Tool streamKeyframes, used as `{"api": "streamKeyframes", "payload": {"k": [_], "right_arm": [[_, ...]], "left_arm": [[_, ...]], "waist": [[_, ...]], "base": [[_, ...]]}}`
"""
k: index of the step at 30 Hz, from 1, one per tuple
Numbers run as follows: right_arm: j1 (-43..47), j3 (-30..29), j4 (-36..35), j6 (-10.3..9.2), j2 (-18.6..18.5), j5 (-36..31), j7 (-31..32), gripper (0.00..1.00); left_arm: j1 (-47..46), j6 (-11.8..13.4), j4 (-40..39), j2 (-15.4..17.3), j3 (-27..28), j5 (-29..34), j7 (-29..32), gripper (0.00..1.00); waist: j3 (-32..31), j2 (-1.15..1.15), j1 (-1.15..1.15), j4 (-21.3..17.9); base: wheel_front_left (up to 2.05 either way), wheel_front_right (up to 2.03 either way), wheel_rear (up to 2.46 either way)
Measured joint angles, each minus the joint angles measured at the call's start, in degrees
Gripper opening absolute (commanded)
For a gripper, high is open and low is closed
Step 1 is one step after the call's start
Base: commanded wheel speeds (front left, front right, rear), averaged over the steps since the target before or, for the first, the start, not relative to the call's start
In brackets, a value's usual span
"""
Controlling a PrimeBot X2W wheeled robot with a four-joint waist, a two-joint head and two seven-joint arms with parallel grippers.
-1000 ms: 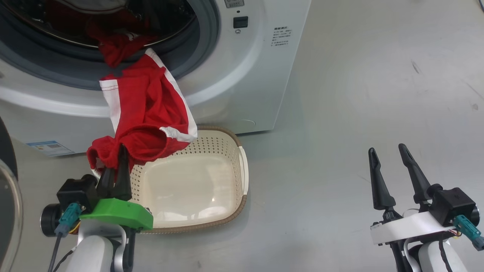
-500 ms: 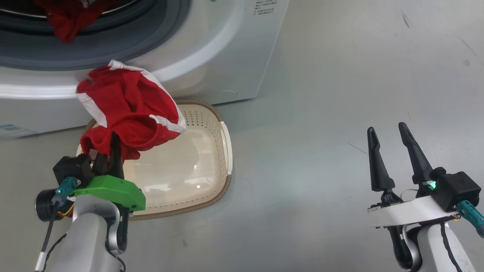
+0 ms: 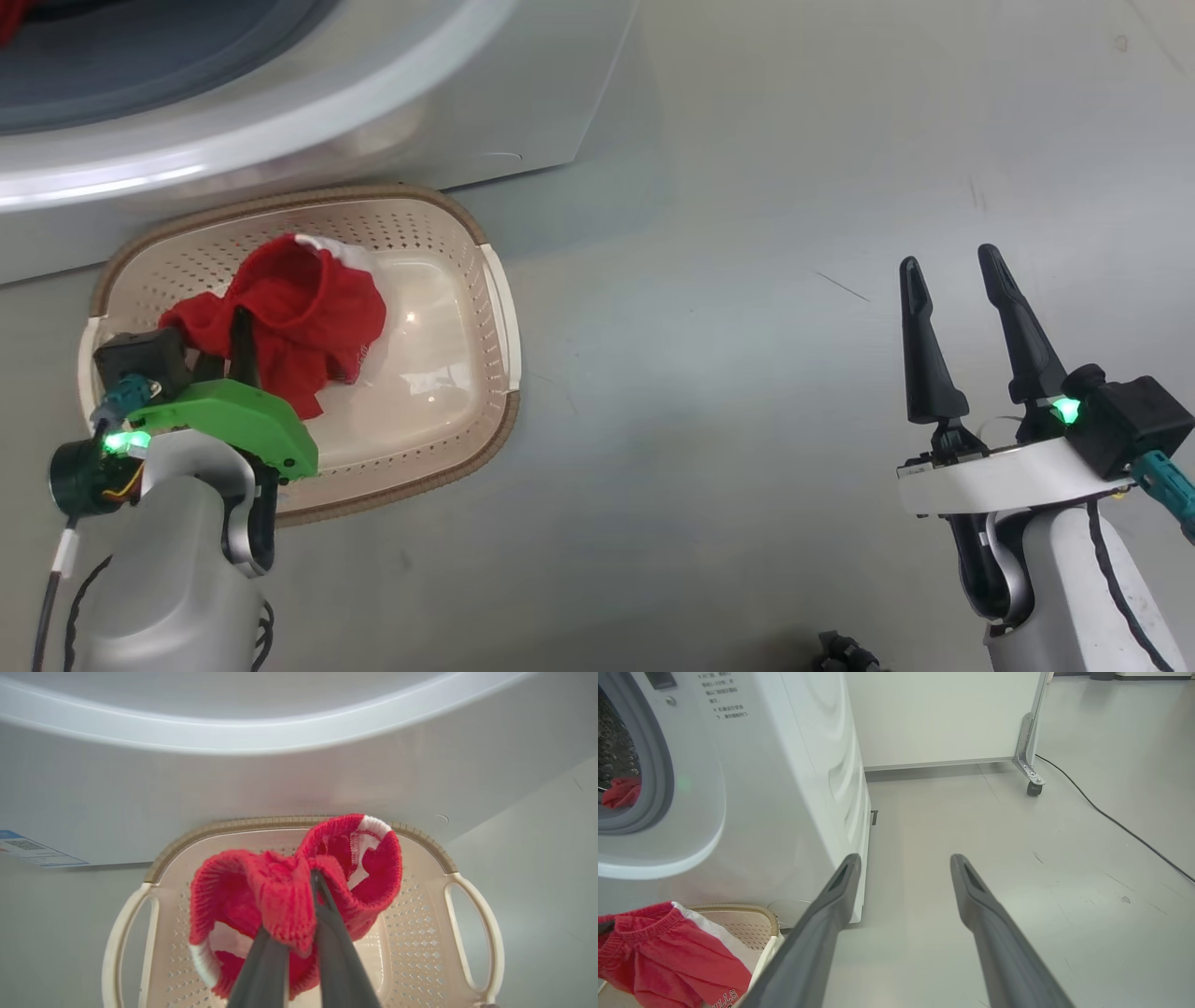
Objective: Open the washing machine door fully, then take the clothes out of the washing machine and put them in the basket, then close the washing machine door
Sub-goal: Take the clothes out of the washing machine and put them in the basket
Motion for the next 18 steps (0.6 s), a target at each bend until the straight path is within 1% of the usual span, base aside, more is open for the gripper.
{"api": "streamKeyframes", "payload": {"k": [2, 3, 4, 6, 7, 8, 14, 18], "right_arm": [[-0.7, 0.2, 0.1, 0.01, 0.1, 0.2, 0.0, 1.0], [-1.0, 0.3, 0.2, 0.03, 0.1, 0.3, 0.0, 1.0], [-1.4, 0.4, 0.4, 0.2, 0.1, 0.5, 0.0, 1.0], [-1.8, 0.4, 0.5, 0.43, 0.2, 0.7, 0.0, 1.0], [-1.9, 0.2, 0.5, 0.43, 0.2, 0.9, 0.0, 1.0], [-1.9, 0.1, 0.6, 0.43, 0.2, 1.0, 0.0, 1.0], [-2.5, 0.0, 1.1, 0.43, 0.2, 1.2, 0.0, 1.0], [-2.6, -0.3, 1.5, 0.43, 0.2, 1.2, 0.0, 1.0]], "left_arm": [[-0.8, 0.0, 2.4, 0.0, 0.1, -0.5, 0.8, 0.0], [-1.1, 0.0, 3.6, 0.1, 0.1, -0.5, 1.4, 0.15], [-1.4, -0.2, 4.7, 0.1, 0.2, -0.7, 1.8, 0.32], [-1.9, -0.2, 6.6, 0.1, 0.2, -0.7, 2.4, 0.58], [-2.3, -0.2, 7.6, 0.1, 0.2, -0.8, 2.7, 0.97], [-2.6, -0.3, 8.4, 0.0, 0.3, -1.1, 2.8, 1.0], [-4.6, -0.2, 11.7, 0.1, 0.5, -1.2, 2.6, 1.0], [-5.5, -0.3, 13.2, 0.3, 0.4, -1.0, 0.6, 1.0]], "waist": [[0.9, 0.0, 0.0, -0.6], [1.3, 0.0, 0.0, -0.9], [1.6, 0.0, 0.0, -1.3], [2.1, 0.0, 0.0, -1.9], [2.3, 0.0, 0.0, -2.2], [2.5, 0.0, 0.0, -2.4], [3.0, 0.0, 0.0, -3.0], [2.8, 0.0, 0.0, -2.9]], "base": [[0.0, 0.0, 0.0], [0.0, 0.0, 0.0], [0.0, 0.0, 0.0], [0.0, 0.0, 0.0], [0.0, 0.0, 0.0], [0.0, 0.0, 0.0], [0.0, 0.0, 0.0], [0.0, 0.0, 0.0]]}}
